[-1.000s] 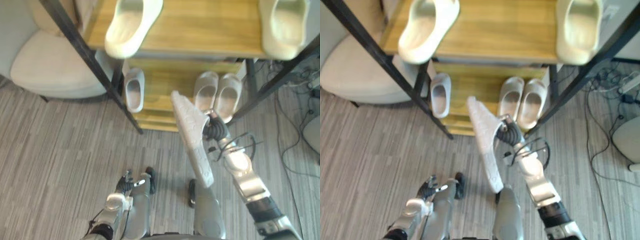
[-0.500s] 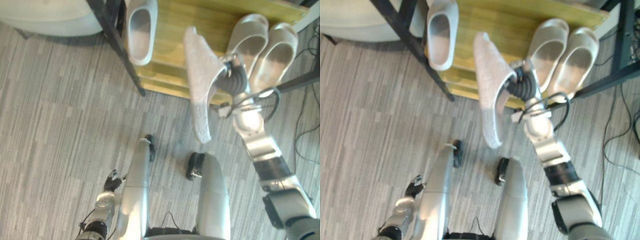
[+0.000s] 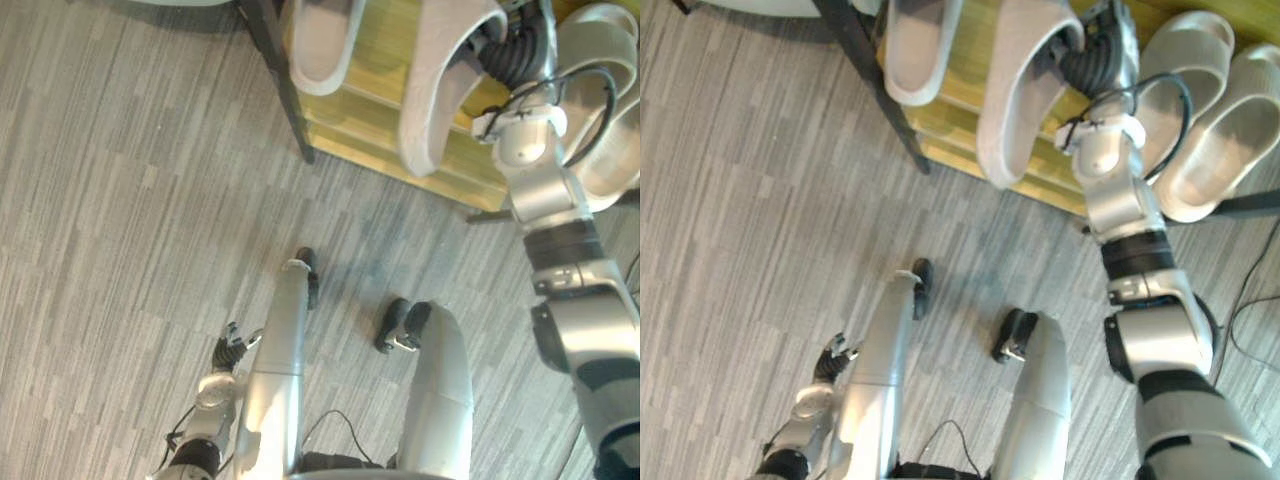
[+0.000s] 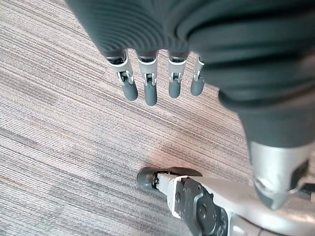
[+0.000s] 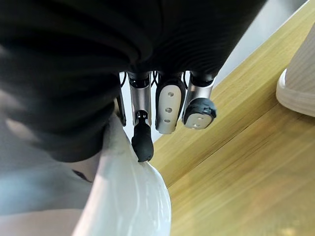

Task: Organize the slippers on the shoe rack

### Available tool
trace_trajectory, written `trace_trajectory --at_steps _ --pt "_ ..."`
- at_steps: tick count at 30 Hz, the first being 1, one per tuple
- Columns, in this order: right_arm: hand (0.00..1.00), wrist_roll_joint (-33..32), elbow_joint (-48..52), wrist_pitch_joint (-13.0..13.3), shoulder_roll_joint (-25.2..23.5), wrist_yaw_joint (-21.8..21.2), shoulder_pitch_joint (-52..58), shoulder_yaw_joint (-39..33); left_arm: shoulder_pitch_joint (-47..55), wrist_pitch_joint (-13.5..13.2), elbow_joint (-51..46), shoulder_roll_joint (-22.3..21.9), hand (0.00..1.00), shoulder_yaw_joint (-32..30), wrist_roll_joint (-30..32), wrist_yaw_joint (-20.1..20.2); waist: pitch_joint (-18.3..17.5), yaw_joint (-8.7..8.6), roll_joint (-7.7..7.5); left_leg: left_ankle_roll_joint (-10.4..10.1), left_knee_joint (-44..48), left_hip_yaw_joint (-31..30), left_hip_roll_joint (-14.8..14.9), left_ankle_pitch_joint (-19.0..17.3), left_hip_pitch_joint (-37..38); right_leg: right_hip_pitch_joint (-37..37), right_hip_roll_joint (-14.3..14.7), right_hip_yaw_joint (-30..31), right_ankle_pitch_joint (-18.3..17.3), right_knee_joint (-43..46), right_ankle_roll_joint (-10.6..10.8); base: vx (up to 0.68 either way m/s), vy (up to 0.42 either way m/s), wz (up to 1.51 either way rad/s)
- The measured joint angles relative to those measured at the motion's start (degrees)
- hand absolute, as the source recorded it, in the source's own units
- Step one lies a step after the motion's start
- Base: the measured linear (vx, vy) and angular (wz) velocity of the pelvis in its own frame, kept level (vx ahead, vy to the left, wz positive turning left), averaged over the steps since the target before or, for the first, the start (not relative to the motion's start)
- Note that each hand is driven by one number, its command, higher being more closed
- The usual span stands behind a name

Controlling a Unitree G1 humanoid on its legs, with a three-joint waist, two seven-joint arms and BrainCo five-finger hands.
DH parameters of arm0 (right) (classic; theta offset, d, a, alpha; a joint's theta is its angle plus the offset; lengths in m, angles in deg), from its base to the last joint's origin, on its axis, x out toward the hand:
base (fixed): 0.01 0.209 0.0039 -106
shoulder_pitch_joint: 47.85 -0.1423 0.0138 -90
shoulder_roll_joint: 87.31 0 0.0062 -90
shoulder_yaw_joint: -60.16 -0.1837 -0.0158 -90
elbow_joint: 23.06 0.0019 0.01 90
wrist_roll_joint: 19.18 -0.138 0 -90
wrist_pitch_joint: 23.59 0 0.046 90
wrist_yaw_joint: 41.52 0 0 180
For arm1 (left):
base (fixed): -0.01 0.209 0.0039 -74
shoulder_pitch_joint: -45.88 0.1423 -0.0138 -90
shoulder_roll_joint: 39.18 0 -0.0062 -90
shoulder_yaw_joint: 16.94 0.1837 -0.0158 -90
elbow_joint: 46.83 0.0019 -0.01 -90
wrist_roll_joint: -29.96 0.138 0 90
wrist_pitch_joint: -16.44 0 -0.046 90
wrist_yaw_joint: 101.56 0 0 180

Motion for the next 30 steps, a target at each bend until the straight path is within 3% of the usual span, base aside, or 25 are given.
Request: trace_trajectory --at_steps 7,12,13,20,30 --pt "1.00 1.69 -7.32 -2.46 -1.20 2.12 -3.89 -0.16 -0.17 -0.02 0.08 -0.65 0.00 -0.01 -0.13 -1.80 -1.88 0.36 0.04 -0.62 0.85 -1.00 -0.58 -0.14 -2.57 -2.05 -0.80 -1.14 -1.04 1.98 -1.08 -0.02 -0.041 0.09" --pt "1.00 6.32 -11.70 -4.17 -1.52 3.27 -6.00 -0.09 -0.67 -0.14 0.06 -1.07 0.00 0.01 -1.09 -2.77 -2.03 0.70 -0.01 -1.28 0.83 -2.01 -1.04 0.25 -3.10 -2.25 -1.10 -1.96 -1.76 2.93 -1.72 -0.03 -0.064 0.10" --pt "0.00 6.45 -11.88 -4.38 -1.52 3.36 -6.27 -0.09 -0.66 -0.14 0.07 -1.12 0.00 0.01 -1.20 -3.04 -2.18 0.71 -0.02 -1.37 0.83 -2.08 -1.04 0.31 -3.32 -2.43 -1.11 -2.03 -1.79 3.00 -1.78 -0.02 -0.042 0.04" --pt "0.00 12.68 -14.12 -6.51 -1.51 5.15 -8.34 0.35 -1.32 -0.61 -0.02 -1.46 0.00 0.09 -1.21 -3.77 -3.37 0.93 0.00 -2.18 0.84 -2.52 -1.27 0.97 -5.03 -4.05 -1.68 -2.79 -2.22 3.86 -2.44 -0.01 -0.032 0.04" --pt "0.00 12.23 -14.09 -7.11 -1.51 6.48 -8.75 0.12 -1.57 -0.79 0.02 -1.59 0.00 0.08 -1.98 -3.90 -3.37 0.98 0.01 -2.31 0.49 -2.40 -1.21 1.04 -4.96 -4.11 -1.73 -2.80 -2.28 3.81 -2.53 0.00 0.000 0.00"
